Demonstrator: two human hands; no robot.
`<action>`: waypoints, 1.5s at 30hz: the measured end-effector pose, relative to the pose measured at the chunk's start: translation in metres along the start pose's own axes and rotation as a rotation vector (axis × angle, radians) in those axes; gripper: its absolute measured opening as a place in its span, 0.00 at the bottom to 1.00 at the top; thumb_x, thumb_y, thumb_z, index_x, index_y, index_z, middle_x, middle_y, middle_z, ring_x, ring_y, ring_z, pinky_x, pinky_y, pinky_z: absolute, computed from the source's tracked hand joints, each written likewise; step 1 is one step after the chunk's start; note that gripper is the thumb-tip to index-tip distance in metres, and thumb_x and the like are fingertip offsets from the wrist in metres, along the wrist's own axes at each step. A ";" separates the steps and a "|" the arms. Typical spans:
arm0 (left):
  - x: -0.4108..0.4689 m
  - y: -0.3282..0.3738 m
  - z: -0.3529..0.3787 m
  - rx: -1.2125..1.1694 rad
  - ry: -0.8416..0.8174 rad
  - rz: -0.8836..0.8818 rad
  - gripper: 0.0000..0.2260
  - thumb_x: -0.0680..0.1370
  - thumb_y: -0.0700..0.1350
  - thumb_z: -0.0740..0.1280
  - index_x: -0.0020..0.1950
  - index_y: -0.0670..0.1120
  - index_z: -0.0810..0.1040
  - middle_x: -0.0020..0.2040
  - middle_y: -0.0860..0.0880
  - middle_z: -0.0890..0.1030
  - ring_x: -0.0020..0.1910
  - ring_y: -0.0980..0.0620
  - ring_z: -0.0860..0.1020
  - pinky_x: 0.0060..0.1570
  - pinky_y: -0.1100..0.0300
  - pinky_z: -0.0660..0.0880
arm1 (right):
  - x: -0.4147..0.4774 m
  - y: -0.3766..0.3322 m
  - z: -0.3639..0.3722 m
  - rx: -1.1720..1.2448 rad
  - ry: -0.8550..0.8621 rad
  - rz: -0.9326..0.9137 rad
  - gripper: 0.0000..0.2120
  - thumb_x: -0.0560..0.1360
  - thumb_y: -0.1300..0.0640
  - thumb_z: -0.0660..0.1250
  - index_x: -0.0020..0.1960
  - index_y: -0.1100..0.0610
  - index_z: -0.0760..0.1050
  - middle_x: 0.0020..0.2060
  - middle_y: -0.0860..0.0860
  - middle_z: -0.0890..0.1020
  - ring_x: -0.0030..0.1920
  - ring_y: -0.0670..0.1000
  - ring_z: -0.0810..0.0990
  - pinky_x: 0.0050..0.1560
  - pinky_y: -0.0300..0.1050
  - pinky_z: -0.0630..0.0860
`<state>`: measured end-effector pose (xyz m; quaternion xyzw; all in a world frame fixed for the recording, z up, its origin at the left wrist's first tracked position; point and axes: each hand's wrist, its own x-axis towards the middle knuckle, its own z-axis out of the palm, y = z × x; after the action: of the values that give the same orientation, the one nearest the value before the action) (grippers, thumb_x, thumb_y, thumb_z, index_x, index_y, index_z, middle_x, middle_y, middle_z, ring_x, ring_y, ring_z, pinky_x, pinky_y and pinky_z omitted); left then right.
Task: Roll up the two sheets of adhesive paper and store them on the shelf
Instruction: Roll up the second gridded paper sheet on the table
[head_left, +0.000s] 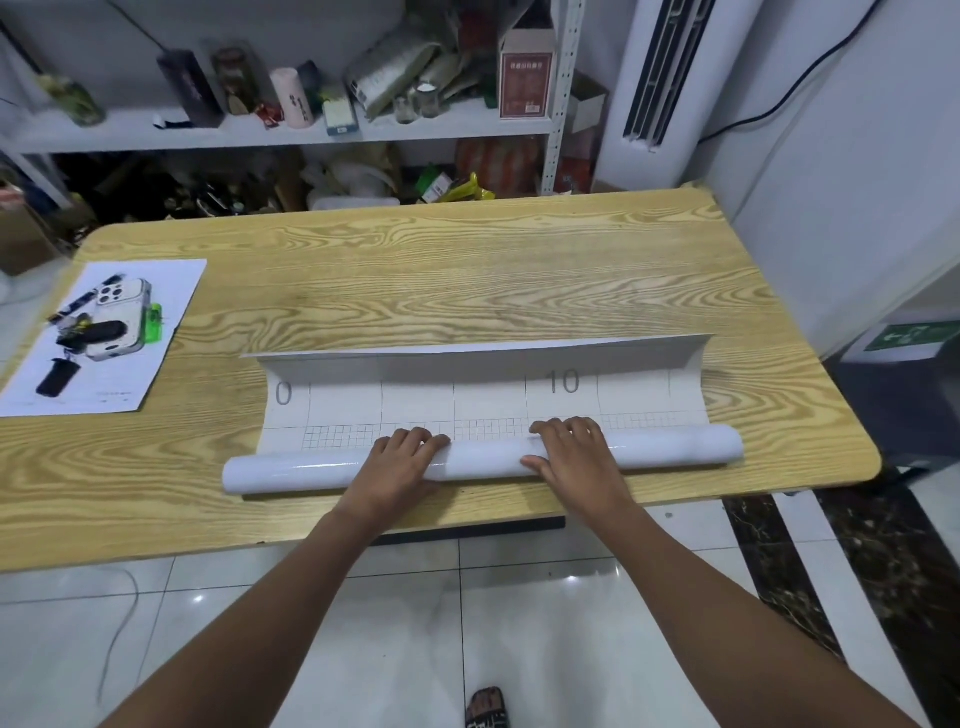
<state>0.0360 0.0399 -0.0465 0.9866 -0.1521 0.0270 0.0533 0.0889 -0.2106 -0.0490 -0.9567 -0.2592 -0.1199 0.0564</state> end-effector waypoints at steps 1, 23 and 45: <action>0.000 -0.001 0.002 0.005 0.002 0.000 0.35 0.56 0.50 0.81 0.57 0.49 0.68 0.45 0.49 0.79 0.40 0.48 0.79 0.38 0.56 0.76 | 0.001 0.000 0.000 0.009 0.002 -0.002 0.23 0.73 0.41 0.52 0.49 0.55 0.78 0.42 0.49 0.82 0.42 0.53 0.80 0.53 0.46 0.63; 0.001 -0.004 0.014 0.040 0.173 -0.004 0.19 0.75 0.51 0.53 0.62 0.44 0.68 0.50 0.47 0.70 0.46 0.49 0.66 0.45 0.55 0.74 | 0.002 0.018 0.007 0.030 -0.040 -0.062 0.26 0.66 0.36 0.65 0.54 0.55 0.74 0.48 0.50 0.77 0.45 0.53 0.76 0.50 0.49 0.71; 0.004 0.003 0.008 -0.014 0.096 -0.054 0.21 0.75 0.57 0.62 0.62 0.44 0.69 0.60 0.40 0.72 0.56 0.44 0.69 0.56 0.54 0.63 | 0.003 0.026 0.005 0.083 -0.042 -0.079 0.29 0.70 0.35 0.54 0.59 0.56 0.71 0.47 0.51 0.79 0.47 0.53 0.79 0.53 0.46 0.72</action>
<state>0.0392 0.0354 -0.0536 0.9875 -0.1227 0.0718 0.0684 0.1058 -0.2301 -0.0546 -0.9448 -0.3027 -0.0911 0.0857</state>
